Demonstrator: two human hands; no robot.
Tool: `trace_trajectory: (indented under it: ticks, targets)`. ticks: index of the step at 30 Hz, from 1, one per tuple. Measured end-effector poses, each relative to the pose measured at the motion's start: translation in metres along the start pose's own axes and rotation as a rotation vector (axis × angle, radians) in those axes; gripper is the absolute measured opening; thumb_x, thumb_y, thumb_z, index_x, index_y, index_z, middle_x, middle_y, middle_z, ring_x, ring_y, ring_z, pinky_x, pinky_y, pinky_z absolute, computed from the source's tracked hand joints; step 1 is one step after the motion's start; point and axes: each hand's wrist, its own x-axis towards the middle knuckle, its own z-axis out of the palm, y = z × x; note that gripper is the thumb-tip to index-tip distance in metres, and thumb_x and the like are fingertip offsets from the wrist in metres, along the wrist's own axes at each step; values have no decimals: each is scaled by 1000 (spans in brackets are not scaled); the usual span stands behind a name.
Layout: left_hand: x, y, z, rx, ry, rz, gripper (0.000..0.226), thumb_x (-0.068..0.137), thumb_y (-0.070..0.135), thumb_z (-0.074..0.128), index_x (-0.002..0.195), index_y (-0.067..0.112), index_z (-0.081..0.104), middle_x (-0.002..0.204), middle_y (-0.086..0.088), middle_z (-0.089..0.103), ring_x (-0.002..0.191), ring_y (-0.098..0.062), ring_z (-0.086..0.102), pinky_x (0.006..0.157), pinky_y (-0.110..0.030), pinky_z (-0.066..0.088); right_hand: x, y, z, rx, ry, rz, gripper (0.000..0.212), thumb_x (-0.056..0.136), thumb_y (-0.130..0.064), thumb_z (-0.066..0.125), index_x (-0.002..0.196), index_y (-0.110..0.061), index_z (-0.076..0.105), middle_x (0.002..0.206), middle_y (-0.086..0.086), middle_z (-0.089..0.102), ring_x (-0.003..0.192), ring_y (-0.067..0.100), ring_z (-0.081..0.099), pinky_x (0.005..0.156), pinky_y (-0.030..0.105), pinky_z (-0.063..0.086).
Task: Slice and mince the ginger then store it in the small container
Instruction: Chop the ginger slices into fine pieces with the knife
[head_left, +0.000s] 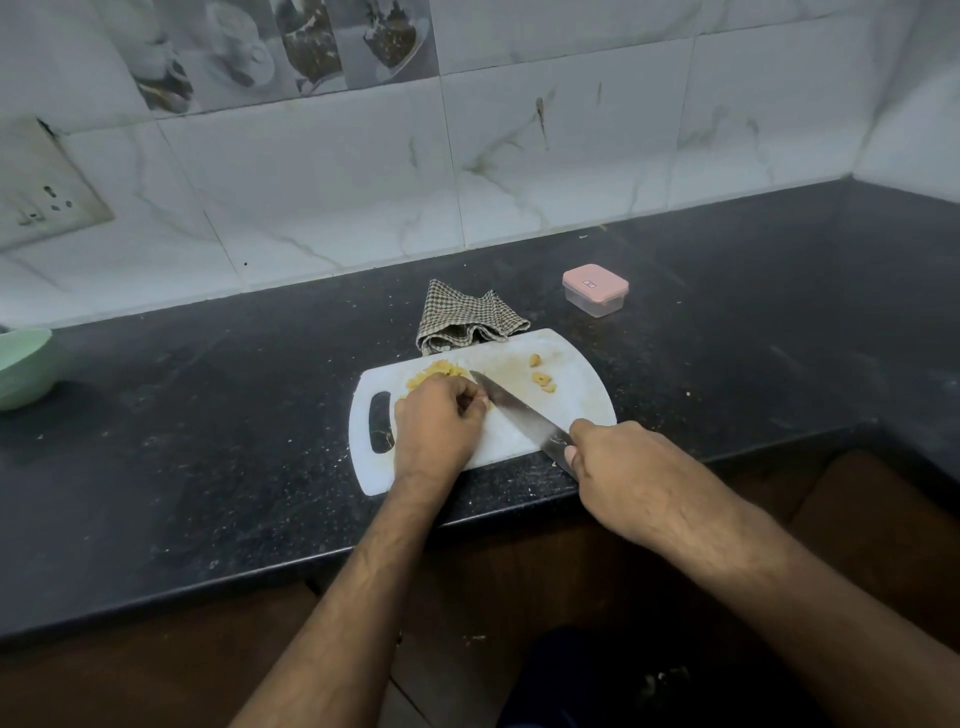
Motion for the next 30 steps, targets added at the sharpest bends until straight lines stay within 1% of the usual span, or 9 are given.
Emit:
trace_trajectory:
  ticks: [4, 12, 14, 16, 19, 21, 24, 27, 30]
  targets:
    - [0, 1, 1, 20, -5, -1, 17, 91, 30, 70, 75, 33, 66, 75, 17, 63, 76, -11, 60, 90, -50, 51, -7, -6, -6, -116, 12, -21, 6, 101, -17, 41, 105, -20, 44, 80, 0, 47, 78, 25, 52, 64, 37, 39]
    - [1, -1, 0, 8, -1, -52, 16, 90, 31, 70, 74, 27, 72, 74, 17, 68, 75, -8, 63, 99, -47, 45, -1, -27, -29, -265, -143, 6, 36, 94, -3, 39, 127, -17, 48, 78, 0, 38, 85, 26, 48, 70, 39, 41]
    - [-1, -1, -1, 2, 5, -70, 18, 89, 29, 68, 71, 29, 71, 75, 18, 70, 79, -8, 64, 98, -44, 43, 7, -33, -37, -313, -212, 15, 39, 95, -5, 41, 132, -16, 47, 86, 3, 44, 94, 28, 52, 74, 40, 43]
    - [-2, 2, -2, 5, 16, -83, 19, 88, 28, 67, 69, 29, 70, 76, 18, 70, 85, -9, 62, 94, -42, 37, 15, -37, -44, -372, -271, 25, 41, 97, -8, 45, 137, -16, 47, 105, 7, 53, 106, 30, 56, 80, 43, 48]
    - [-3, 5, -4, 34, 32, -95, 19, 89, 28, 66, 71, 28, 72, 76, 15, 69, 88, -9, 52, 86, -39, 28, 23, -36, -49, -452, -305, 3, 41, 99, -13, 49, 139, -17, 47, 118, 8, 57, 107, 28, 57, 84, 43, 50]
    - [-3, 6, -4, 41, 25, -108, 19, 91, 30, 65, 73, 27, 73, 76, 15, 68, 91, -10, 42, 85, -38, 25, 22, -29, -51, -453, -280, -22, 39, 100, -15, 47, 138, -20, 49, 122, 8, 57, 109, 28, 58, 85, 42, 49]
    - [0, 6, -4, 39, 7, -101, 19, 91, 29, 65, 74, 26, 73, 77, 16, 66, 97, -11, 39, 87, -39, 25, 17, -18, -52, -366, -207, -42, 31, 102, -22, 42, 132, -23, 51, 111, 6, 57, 94, 26, 53, 82, 39, 47]
    - [2, 3, -4, 39, 3, -101, 18, 90, 28, 65, 74, 25, 72, 77, 16, 64, 99, -13, 40, 88, -40, 25, 11, -16, -46, -352, -198, -31, 27, 103, -22, 41, 129, -21, 48, 86, 1, 41, 86, 24, 46, 76, 38, 44]
    - [0, 1, -3, 29, -4, -94, 19, 91, 28, 65, 73, 25, 71, 80, 17, 66, 102, -14, 44, 88, -39, 23, 8, -20, -42, -366, -236, -12, 30, 103, -19, 43, 133, -20, 46, 96, 4, 47, 88, 26, 46, 76, 38, 42]
